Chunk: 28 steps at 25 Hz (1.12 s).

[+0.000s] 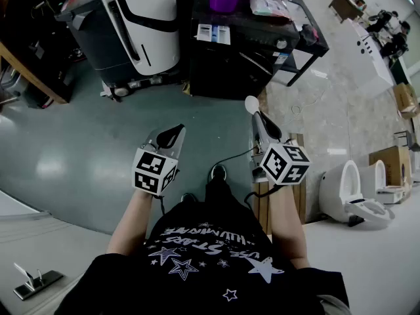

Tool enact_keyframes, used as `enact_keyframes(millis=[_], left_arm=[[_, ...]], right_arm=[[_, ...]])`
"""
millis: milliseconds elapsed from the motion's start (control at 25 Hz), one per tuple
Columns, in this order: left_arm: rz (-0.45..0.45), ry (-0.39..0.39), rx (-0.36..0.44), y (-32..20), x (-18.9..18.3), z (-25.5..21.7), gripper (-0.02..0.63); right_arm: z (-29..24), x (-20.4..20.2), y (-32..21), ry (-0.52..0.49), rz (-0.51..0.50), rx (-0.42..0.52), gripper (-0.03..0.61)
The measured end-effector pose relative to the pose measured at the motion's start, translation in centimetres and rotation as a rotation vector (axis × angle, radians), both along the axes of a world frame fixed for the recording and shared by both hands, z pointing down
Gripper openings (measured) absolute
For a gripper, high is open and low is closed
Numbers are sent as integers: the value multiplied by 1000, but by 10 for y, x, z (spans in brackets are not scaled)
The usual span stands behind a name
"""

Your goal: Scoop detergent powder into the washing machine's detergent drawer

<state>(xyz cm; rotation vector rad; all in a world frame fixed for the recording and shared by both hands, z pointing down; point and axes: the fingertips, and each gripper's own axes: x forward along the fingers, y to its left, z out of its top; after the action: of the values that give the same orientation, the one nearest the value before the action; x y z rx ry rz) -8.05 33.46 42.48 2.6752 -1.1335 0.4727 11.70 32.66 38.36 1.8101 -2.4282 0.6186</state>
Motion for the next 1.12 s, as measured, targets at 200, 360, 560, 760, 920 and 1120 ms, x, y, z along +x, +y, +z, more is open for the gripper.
enact_keyframes(millis=[200,360,560,760,920,1120], left_arm=[[3,-22,-26,13,-11,11,0],[-22,-25,-42,12,-23,20,0],[-47,-26,-52,8,-39,25,0],[-77,-19,-70,-6,-54,28,0],[-88,-25,-82,-29,-46,33,0],[-74,-63,-87,-74,-17,44,0]], right_arm=[[10,-13,10,-18,-1,-19,35],[19,-21,5,-18,-13,-38,35],[26,-28,-4,-11,-22,-57,35],[22,-23,-18,-7,4,-47,35],[24,-8,-42,-17,11,-43,35],[39,22,-95,-46,8,-53,35]])
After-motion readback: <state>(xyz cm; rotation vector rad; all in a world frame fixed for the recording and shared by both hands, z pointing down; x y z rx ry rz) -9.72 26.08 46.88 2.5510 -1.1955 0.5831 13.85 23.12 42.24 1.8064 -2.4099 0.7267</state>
